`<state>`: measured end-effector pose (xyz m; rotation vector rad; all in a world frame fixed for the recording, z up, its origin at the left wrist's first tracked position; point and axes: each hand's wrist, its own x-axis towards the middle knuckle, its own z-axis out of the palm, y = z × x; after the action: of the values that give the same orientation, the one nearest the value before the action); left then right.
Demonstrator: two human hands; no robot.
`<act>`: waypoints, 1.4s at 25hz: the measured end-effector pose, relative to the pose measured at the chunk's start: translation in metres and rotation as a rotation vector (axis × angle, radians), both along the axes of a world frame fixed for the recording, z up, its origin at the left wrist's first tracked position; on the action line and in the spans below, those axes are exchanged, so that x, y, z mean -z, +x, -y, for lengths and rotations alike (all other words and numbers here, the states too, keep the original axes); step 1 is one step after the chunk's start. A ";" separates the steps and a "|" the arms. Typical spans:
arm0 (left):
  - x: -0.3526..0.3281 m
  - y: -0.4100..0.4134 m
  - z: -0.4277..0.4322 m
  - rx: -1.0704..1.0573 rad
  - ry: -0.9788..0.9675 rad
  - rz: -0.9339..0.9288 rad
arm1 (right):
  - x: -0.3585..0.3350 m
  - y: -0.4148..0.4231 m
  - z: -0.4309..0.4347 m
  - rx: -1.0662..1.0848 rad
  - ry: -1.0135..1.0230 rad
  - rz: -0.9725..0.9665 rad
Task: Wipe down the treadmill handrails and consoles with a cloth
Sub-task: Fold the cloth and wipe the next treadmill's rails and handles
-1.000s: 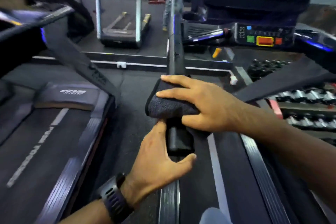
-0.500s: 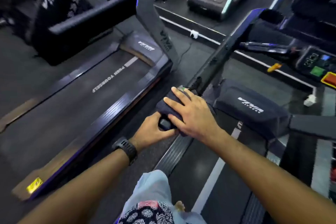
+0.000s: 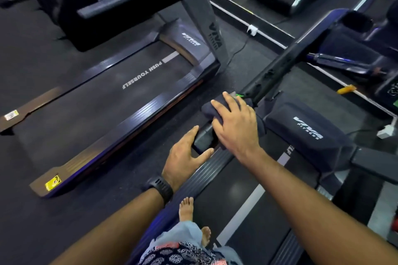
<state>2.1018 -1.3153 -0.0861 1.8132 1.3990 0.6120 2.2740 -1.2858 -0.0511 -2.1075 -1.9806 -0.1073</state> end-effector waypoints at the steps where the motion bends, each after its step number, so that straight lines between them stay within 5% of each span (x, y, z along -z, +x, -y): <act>1: 0.004 0.000 -0.001 0.005 0.000 0.002 | 0.002 -0.008 0.005 -0.010 0.008 0.002; 5: 0.007 -0.001 0.001 0.003 0.007 -0.009 | 0.011 -0.004 0.020 -0.304 0.032 0.081; 9: 0.002 0.004 0.003 -0.016 0.036 -0.023 | 0.007 0.012 -0.012 -0.020 0.061 -0.001; 13: 0.001 0.012 0.015 -0.080 0.085 -0.018 | 0.020 0.015 0.009 -0.395 0.053 0.133; 17: 0.003 0.028 0.025 -0.215 0.107 -0.045 | 0.007 0.025 -0.016 -0.134 0.039 0.002; 21: 0.006 0.036 0.029 -0.296 0.111 -0.031 | 0.020 0.020 0.011 -0.447 0.066 0.070; 25: 0.006 0.042 0.032 -0.319 0.101 -0.070 | 0.009 0.036 -0.020 -0.200 0.088 -0.001; 30: 0.011 0.037 0.038 -0.385 0.086 0.027 | 0.020 0.020 0.011 -0.663 0.132 0.083; 33: 0.013 0.038 0.041 -0.383 0.150 -0.061 | 0.010 0.027 -0.016 -0.306 0.115 0.012; 35: 0.015 0.039 0.041 -0.360 0.182 -0.084 | 0.017 0.017 0.001 -0.345 0.115 0.053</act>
<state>2.1408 -1.3561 -0.1011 1.7526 1.7974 0.8798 2.2906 -1.2867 -0.0685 -1.6820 -2.2765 -0.2085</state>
